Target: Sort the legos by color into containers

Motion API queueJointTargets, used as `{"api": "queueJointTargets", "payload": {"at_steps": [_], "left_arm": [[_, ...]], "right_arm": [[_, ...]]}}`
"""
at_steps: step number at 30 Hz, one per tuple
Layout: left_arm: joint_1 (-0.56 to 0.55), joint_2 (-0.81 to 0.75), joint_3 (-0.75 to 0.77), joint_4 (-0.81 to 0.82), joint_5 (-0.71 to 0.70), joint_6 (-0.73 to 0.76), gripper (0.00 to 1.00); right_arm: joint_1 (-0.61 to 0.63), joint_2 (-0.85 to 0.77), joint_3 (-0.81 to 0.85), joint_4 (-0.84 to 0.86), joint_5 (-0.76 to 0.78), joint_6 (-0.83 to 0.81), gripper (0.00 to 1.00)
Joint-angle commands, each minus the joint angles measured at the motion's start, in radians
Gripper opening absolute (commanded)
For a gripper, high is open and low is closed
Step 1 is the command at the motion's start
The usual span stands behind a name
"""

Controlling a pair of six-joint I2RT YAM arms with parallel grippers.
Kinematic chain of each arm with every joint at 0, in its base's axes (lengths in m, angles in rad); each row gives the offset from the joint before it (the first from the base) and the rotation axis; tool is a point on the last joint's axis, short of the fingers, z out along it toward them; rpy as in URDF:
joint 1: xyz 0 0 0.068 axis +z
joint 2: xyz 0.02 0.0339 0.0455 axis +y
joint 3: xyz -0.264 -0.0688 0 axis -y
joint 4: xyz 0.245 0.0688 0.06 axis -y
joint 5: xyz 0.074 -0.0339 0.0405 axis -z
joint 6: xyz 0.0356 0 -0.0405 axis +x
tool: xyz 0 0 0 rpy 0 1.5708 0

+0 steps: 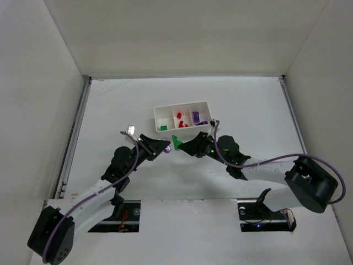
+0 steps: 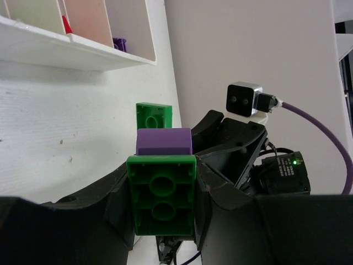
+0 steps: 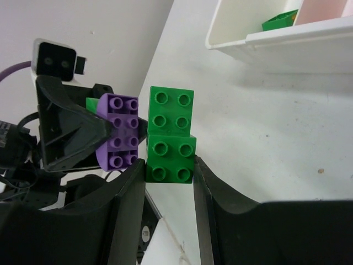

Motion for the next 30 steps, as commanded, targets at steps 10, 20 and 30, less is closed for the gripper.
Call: {"api": "queueJointTargets", "payload": {"at_steps": [10, 20, 30], "left_arm": [[-0.029, 0.104, 0.059, 0.147, 0.009, 0.033, 0.21], [-0.043, 0.179, 0.080, 0.184, 0.007, 0.057, 0.22], [-0.065, 0.198, 0.157, -0.006, -0.033, 0.198, 0.21]], "right_arm": [[0.034, -0.021, 0.032, 0.036, -0.002, -0.006, 0.31], [0.052, -0.023, 0.029, 0.022, -0.001, -0.022, 0.31], [0.081, -0.087, 0.057, -0.193, 0.112, -0.163, 0.30]]}}
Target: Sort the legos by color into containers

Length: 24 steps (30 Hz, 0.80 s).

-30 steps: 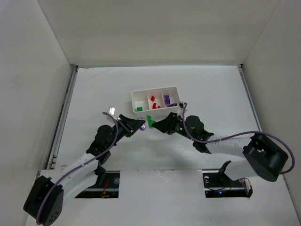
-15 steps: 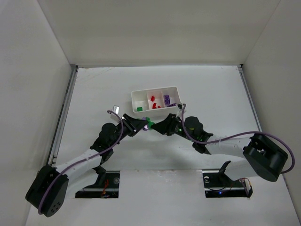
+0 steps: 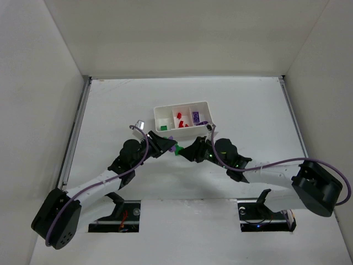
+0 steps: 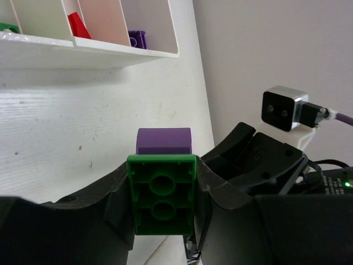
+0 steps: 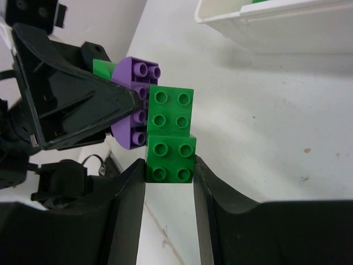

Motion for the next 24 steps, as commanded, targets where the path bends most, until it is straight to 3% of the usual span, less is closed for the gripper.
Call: {"api": "queueJointTargets", "payload": {"at_steps": [1, 10, 17, 21, 24], "left_arm": [[-0.027, -0.002, 0.067, -0.029, -0.030, 0.089, 0.21], [-0.069, 0.106, 0.124, -0.239, -0.130, 0.180, 0.21], [-0.202, 0.306, 0.225, -0.417, -0.312, 0.273, 0.21], [-0.262, 0.360, 0.308, -0.540, -0.427, 0.329, 0.28], [-0.290, 0.392, 0.342, -0.604, -0.509, 0.350, 0.41]], "right_arm": [[0.032, -0.056, 0.062, -0.094, 0.072, -0.092, 0.30], [0.088, -0.097, 0.047, -0.237, 0.239, -0.141, 0.30], [0.088, -0.163, 0.000, -0.312, 0.321, -0.146, 0.30], [0.088, -0.195, -0.004, -0.329, 0.333, -0.148, 0.30], [0.088, -0.198, -0.007, -0.330, 0.335, -0.149, 0.30]]}}
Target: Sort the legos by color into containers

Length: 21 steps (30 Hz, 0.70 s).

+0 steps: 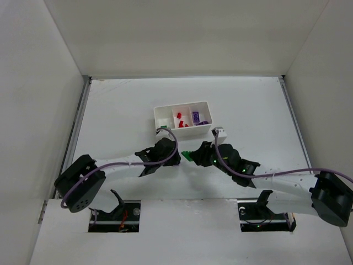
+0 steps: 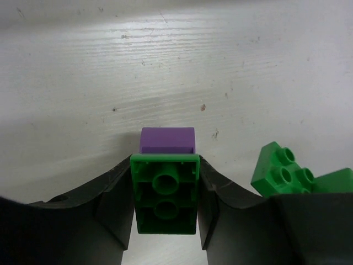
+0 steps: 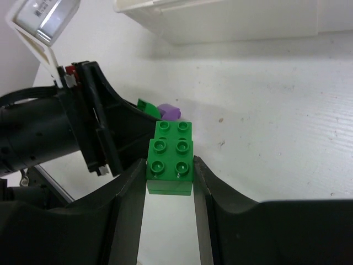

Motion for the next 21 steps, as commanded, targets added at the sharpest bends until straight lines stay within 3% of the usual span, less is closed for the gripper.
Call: {"api": "queueJointTargets", "payload": {"at_steps": [1, 8, 14, 21], "left_arm": [[-0.023, 0.010, 0.060, -0.105, -0.145, 0.059, 0.45], [-0.010, -0.071, 0.029, -0.086, -0.130, 0.034, 0.66], [-0.015, -0.211, 0.015, -0.094, -0.099, -0.038, 0.65], [0.022, -0.352, -0.034, -0.051, -0.032, -0.291, 0.62]], "right_arm": [[0.011, -0.013, 0.004, 0.019, 0.031, -0.016, 0.30], [0.011, -0.006, -0.002, 0.019, 0.045, -0.014, 0.30], [0.011, -0.024, 0.000, 0.028, 0.037, -0.005, 0.29], [0.011, -0.052, 0.052, 0.053, 0.012, -0.007, 0.29]]}}
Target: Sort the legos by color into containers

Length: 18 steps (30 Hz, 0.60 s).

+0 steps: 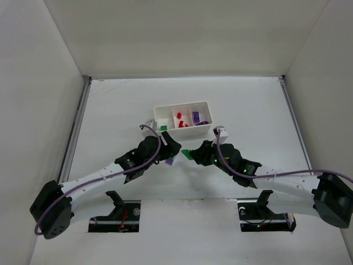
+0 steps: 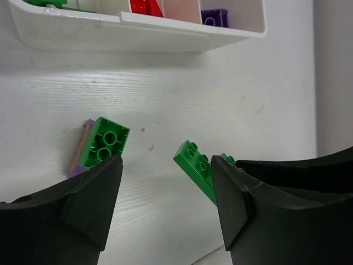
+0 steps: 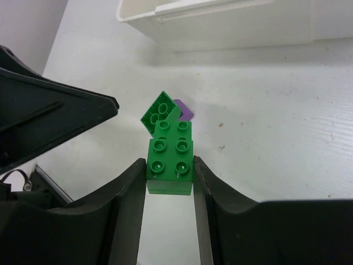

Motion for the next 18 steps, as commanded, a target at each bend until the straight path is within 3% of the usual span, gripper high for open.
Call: {"api": "queueJointTargets", "payload": {"at_steps": [1, 8, 18], "left_arm": [[0.034, -0.030, -0.033, 0.022, 0.056, -0.196, 0.62], [0.078, 0.001, -0.016, -0.012, 0.167, -0.339, 0.53], [0.069, 0.069, 0.028, 0.000, 0.188, -0.373, 0.48]], "right_arm": [[0.012, -0.033, 0.057, 0.053, -0.002, -0.016, 0.29], [0.029, -0.001, 0.080, 0.053, 0.041, -0.044, 0.29], [0.087, 0.044, 0.123, 0.070, 0.099, -0.102, 0.29]]}}
